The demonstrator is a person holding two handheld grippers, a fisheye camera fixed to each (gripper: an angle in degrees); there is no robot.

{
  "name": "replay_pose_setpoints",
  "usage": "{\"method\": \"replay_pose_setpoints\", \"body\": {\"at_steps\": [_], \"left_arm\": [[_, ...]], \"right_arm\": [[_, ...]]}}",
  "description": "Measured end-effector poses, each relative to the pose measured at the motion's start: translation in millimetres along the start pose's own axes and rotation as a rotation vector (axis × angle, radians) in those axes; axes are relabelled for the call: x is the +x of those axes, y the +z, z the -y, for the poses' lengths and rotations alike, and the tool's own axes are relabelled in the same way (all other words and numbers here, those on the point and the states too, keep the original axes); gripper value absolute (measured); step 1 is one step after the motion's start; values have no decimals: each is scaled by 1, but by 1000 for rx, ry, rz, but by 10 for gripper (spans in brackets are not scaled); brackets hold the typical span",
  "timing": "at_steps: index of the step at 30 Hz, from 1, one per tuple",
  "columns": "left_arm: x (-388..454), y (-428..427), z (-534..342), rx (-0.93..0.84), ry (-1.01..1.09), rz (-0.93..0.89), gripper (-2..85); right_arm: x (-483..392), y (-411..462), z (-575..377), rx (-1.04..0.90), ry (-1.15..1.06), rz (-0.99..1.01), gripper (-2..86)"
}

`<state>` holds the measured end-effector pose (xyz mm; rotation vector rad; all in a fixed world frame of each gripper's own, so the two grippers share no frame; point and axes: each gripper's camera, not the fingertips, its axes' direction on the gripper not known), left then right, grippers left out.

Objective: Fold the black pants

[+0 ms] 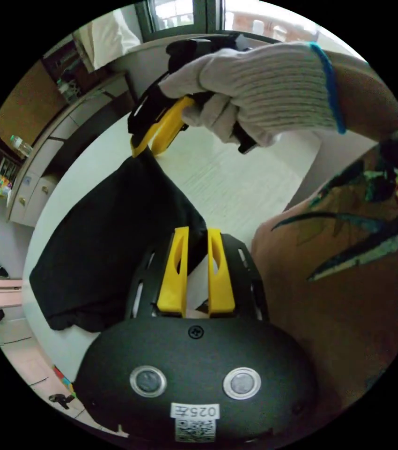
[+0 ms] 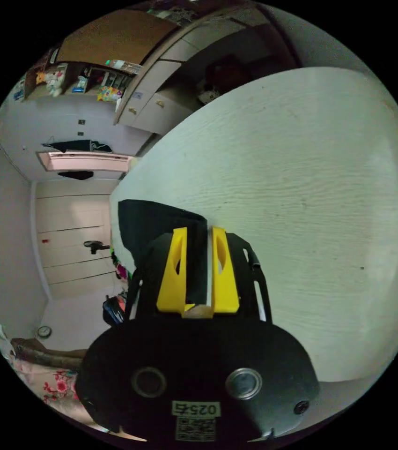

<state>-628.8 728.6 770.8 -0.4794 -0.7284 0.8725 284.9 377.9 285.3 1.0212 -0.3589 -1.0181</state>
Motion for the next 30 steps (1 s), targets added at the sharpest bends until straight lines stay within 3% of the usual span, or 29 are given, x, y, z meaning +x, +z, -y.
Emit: {"method": "replay_pose_setpoints", "body": {"at_steps": [1,5,8,12,16,20,25,30], "left_arm": [[-6,3,1,-16,-59,-10,4],[-39,-2,1,6,-205,-192,-13],[-64,-35,-1,155,-285,-379,-16],[-80,-81,1,351,-288,-590,-16],[-116,-113,-26,486,-428,-602,-16],[-172,-110,-72,524,-611,-566,-16],[-265,-72,-126,514,-859,-524,-16],[-336,-19,-132,408,-952,-571,-14]], "right_arm": [[-7,0,2,-20,-8,-14,12],[-25,-25,-3,-9,8,-18,-3],[-31,-83,-29,91,34,92,-6],[-18,-180,-83,268,115,414,-7],[-55,-223,-98,292,40,587,-7],[-129,-180,-59,149,-89,563,-8],[-213,-55,2,-10,-113,417,-6],[-234,8,18,6,-48,394,2]]}}
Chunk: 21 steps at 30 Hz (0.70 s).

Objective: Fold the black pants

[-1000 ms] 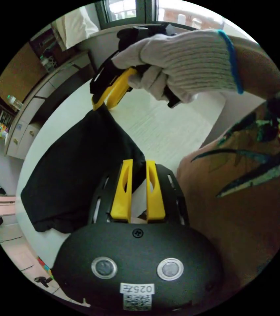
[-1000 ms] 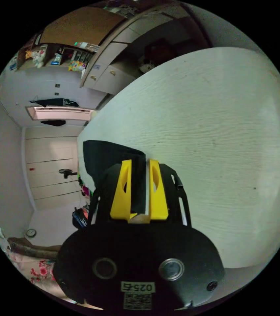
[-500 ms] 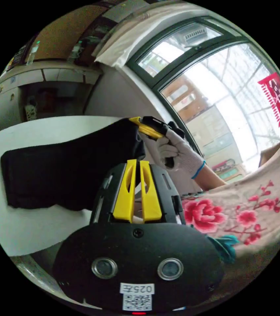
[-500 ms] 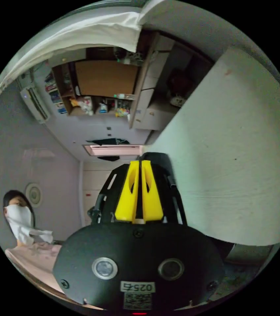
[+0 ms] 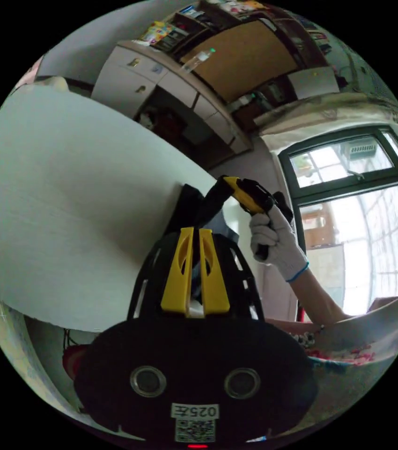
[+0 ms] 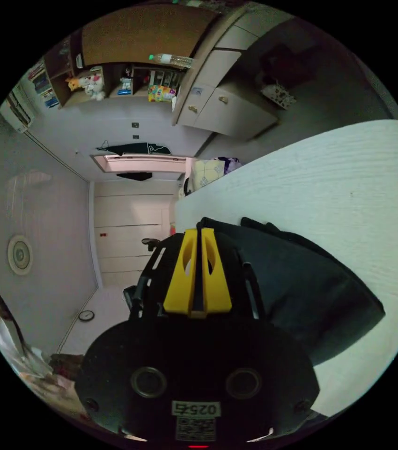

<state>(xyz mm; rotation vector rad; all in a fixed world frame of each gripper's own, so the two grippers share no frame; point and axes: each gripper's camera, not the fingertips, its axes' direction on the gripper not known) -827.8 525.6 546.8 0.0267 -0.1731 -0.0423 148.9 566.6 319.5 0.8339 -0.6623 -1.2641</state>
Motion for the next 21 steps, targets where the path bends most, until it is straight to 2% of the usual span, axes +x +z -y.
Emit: {"method": "replay_pose_setpoints", "body": {"at_steps": [3,6,8,11,13,16,18,21], "left_arm": [[-37,6,22,-54,-69,36,-3],[-73,-12,34,-57,-123,-11,4],[-80,-22,45,-103,-75,-4,1],[-56,-15,62,-244,132,-18,-11],[-9,15,62,-398,368,-21,-12],[56,64,34,-543,647,-1,-8],[83,91,15,-593,696,-47,-10],[109,127,-6,-594,695,10,-10]], "right_arm": [[4,21,5,-9,10,29,42],[-3,5,-9,67,-15,25,86],[-9,-15,-31,135,-20,-29,96],[-11,-39,-85,220,19,-209,105],[0,-43,-134,267,93,-323,100],[20,-37,-168,288,174,-388,100],[26,-33,-166,310,170,-405,105],[29,-18,-131,290,122,-465,105]]}}
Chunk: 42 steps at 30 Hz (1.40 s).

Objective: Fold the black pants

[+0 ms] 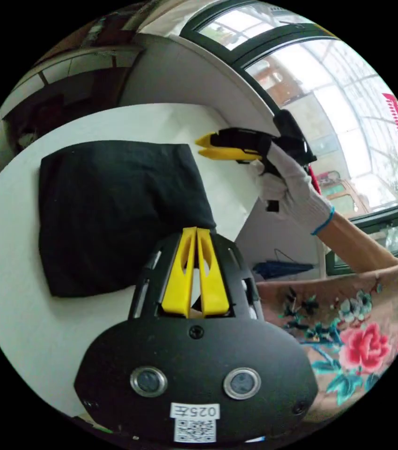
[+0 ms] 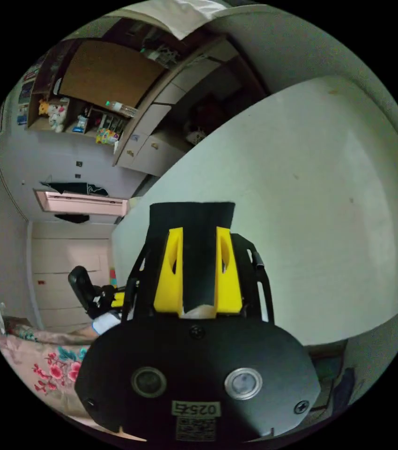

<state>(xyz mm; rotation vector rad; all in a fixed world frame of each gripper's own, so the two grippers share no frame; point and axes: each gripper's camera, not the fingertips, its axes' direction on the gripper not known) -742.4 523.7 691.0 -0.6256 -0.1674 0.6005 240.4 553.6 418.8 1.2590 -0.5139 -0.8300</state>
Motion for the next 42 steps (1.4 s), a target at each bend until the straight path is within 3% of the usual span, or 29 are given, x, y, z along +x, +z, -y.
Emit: {"method": "replay_pose_setpoints", "body": {"at_steps": [5,8,9,12,15,17,21,24,30,34,38,42], "left_arm": [[11,43,14,-72,-41,86,-9],[14,37,14,-102,-10,105,-9],[17,30,11,-112,33,186,-9],[13,7,5,-145,64,331,-9],[-10,-26,-10,-186,-69,540,-8],[-30,-46,-24,-142,-212,517,-8],[-54,-100,-88,204,-628,157,-4],[-26,-112,-141,411,-822,-87,16],[56,-69,-161,418,-904,-383,101],[97,-60,-134,236,-868,-236,116],[133,-68,-120,256,-896,-209,115],[185,-93,-97,189,-854,-36,107]], "right_arm": [[-16,71,32,-193,-147,-262,46],[-21,77,-2,-100,-221,-351,35],[-18,76,-28,-34,-186,-368,30],[-9,79,-99,52,-92,-361,21],[-11,96,-152,-33,-104,-242,17],[-16,111,-170,-135,-151,-181,17],[-12,137,-169,-422,-274,66,45],[-1,104,-145,-388,-320,128,104],[70,55,-29,-269,-323,2,195],[122,73,32,-380,-366,-54,181],[133,92,37,-434,-444,-74,192],[137,124,12,-449,-516,-153,178]]}}
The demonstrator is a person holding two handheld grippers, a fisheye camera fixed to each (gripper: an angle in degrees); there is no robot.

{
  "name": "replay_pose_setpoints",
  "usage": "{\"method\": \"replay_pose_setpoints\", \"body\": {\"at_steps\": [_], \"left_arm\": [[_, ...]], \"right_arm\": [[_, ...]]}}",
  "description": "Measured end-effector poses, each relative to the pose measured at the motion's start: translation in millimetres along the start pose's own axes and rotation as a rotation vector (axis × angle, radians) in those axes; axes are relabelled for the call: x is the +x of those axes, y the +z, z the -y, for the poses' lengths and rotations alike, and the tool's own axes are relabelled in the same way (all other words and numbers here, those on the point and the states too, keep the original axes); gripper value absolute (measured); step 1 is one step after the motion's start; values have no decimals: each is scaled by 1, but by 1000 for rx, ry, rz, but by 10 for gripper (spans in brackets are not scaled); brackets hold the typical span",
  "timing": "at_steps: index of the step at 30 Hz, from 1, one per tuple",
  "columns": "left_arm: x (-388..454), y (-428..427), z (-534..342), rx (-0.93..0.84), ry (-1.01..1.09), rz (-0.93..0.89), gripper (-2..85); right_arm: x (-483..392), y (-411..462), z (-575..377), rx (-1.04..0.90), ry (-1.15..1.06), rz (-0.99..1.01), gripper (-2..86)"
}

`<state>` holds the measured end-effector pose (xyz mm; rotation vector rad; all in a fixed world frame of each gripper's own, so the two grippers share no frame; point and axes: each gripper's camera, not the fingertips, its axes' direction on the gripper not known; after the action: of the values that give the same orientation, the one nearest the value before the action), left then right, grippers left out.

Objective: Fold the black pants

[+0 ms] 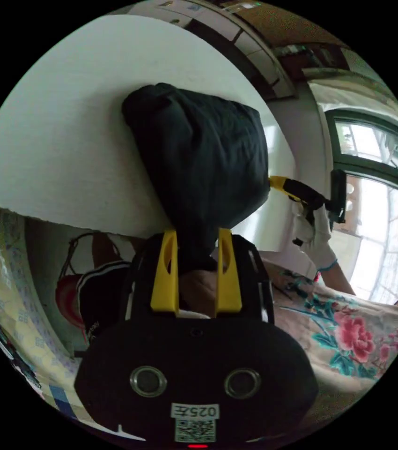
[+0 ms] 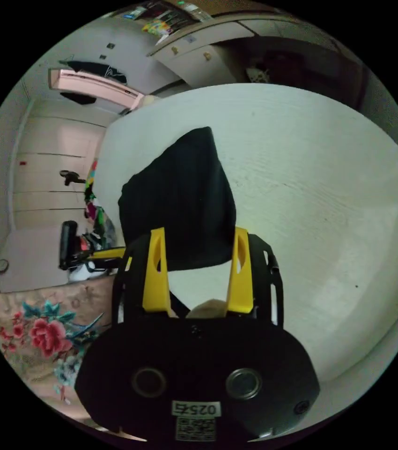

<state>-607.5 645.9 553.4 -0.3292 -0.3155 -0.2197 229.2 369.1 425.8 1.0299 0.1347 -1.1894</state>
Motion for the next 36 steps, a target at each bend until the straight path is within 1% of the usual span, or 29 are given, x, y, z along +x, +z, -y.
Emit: {"method": "replay_pose_setpoints", "body": {"at_steps": [2,3,4,8,11,13,14,15,16,18,19,20,21,22,23,25,27,28,29,31,32,36], "left_arm": [[17,-9,-8,1,-12,42,96],[27,-16,-13,-1,-44,70,84],[36,-23,-18,-5,-66,111,73],[68,-45,-30,-29,-36,169,44],[79,-68,-43,-41,-42,97,27],[74,-89,-57,-47,-81,-39,15],[72,-95,-61,-50,-91,-71,12],[69,-107,-69,-50,-104,-119,7],[69,-122,-76,-49,-100,-136,2],[70,-145,-87,-51,-85,-158,-4],[69,-160,-97,-20,-90,-185,-6],[68,-166,-103,-4,-99,-212,-6],[64,-175,-116,22,-140,-291,-8],[58,-183,-131,50,-200,-390,-8],[57,-188,-138,60,-218,-444,-8],[56,-220,-162,98,-222,-592,-8],[56,-255,-181,142,-219,-667,-8],[56,-281,-193,175,-198,-727,-8],[55,-295,-201,193,-196,-748,-8],[51,-355,-232,266,-156,-823,-9],[48,-371,-241,291,-156,-842,-9],[17,-490,-317,488,-119,-971,-9]], "right_arm": [[-5,18,-8,5,-20,-151,149],[-9,30,-13,22,-61,-273,143],[-8,41,-17,30,-86,-351,138],[37,49,-19,42,-22,-345,106],[83,54,-19,23,-8,-276,55],[129,56,-21,21,68,-178,51],[141,57,-22,14,83,-156,51],[166,58,-23,-11,119,-89,50],[191,60,-27,-16,145,-10,50],[228,64,-38,-4,183,86,50],[255,70,-46,1,219,166,50],[267,73,-50,8,229,199,50],[295,82,-62,14,286,279,50],[322,91,-75,24,356,409,50],[334,96,-81,29,371,482,50],[370,114,-96,35,426,754,50],[385,122,-98,39,430,820,49],[389,124,-95,39,403,821,49],[390,126,-92,37,385,829,49],[392,138,-79,44,344,924,49],[391,142,-75,47,335,948,49],[364,182,-41,-9,207,1097,49]]}}
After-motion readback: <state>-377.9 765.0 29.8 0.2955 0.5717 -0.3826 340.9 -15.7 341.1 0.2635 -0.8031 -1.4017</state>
